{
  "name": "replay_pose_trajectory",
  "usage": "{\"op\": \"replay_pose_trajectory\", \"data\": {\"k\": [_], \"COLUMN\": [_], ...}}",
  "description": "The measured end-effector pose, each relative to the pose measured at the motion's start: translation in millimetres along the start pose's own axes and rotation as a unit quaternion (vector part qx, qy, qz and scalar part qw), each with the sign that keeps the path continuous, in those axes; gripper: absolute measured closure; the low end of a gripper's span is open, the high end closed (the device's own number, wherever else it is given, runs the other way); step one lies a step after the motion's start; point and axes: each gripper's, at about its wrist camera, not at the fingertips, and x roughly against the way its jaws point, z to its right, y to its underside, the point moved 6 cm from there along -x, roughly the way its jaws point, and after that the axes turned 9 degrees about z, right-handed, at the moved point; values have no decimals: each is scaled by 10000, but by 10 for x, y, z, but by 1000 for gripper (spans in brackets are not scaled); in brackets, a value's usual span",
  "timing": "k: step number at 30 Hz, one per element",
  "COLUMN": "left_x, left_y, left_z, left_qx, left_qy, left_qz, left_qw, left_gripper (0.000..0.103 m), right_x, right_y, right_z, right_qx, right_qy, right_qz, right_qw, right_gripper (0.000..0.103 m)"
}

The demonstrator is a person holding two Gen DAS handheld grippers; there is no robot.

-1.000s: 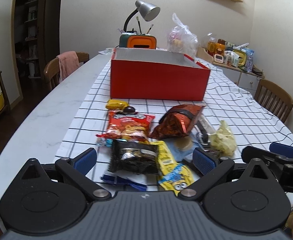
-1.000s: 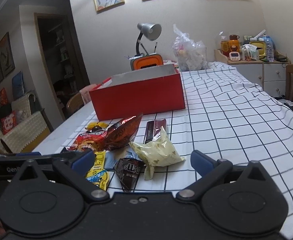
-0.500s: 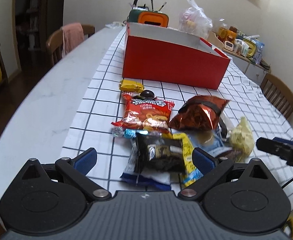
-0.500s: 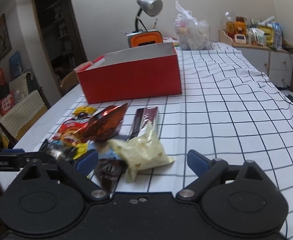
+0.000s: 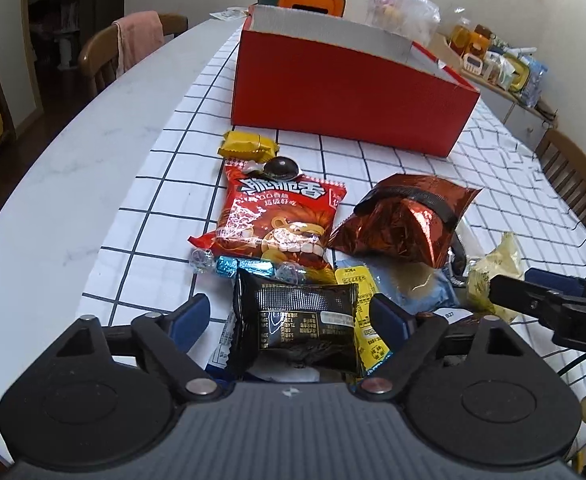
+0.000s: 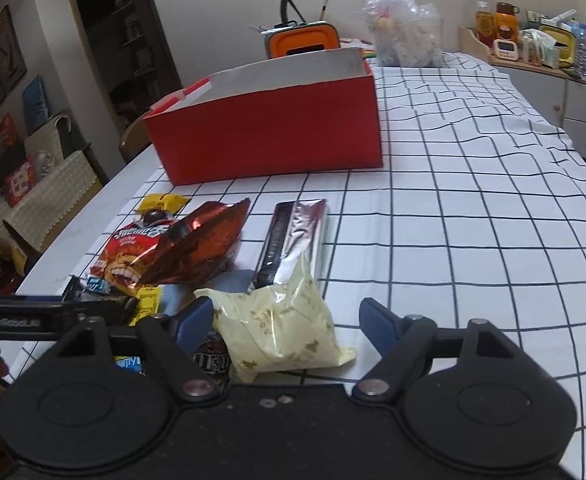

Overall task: Organize snacks
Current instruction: 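Grasp the pale yellow bag with the right gripper while the left grasps the black chocolate pack, then lift the pale yellow bag with the right gripper while the left lifts the black pack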

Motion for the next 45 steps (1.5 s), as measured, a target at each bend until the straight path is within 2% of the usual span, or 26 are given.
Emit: {"op": "replay_pose_trajectory", "data": {"k": [3, 6, 10, 15, 23, 25, 26, 28, 43, 45], "left_x": [-29, -34, -25, -22, 18, 35, 46, 63, 97, 97], "left_y": [20, 27, 27, 22, 24, 21, 21, 19, 17, 19], "left_z": [12, 11, -7, -29, -79, -85, -88, -95, -102, -100], "left_qx": [-48, -58, -8, 40, 252, 288, 301, 336, 360, 352], "left_qy": [-3, -36, -33, -34, 85, 107, 110, 124, 169, 176], "left_qz": [-59, -48, -26, 4, 33, 40, 47, 49, 90, 90], "left_qw": [10000, 10000, 10000, 10000, 9996, 9995, 9995, 9993, 9992, 9992], "left_gripper": [29, 33, 42, 47, 55, 56, 57, 58, 59, 59], "right_x": [-11, -20, -27, 11, 86, 101, 114, 141, 212, 213], "right_y": [-4, -11, -14, -7, -3, -12, -22, -53, -41, -25], "right_z": [7, 16, -7, -1, 54, 54, 55, 65, 42, 34], "right_qx": [-14, -95, -146, -184, -385, -435, -445, -462, -368, -182], "right_qy": [-34, -103, -208, -201, -293, -307, -323, -304, -428, -374], "right_qz": [-2, -19, -16, 69, 222, 244, 278, 369, 193, 152], "right_qw": [10000, 9999, 9997, 9996, 9986, 9983, 9981, 9978, 9982, 9990], "right_gripper": [24, 30, 41, 50, 70, 73, 83, 88, 87, 87]}}
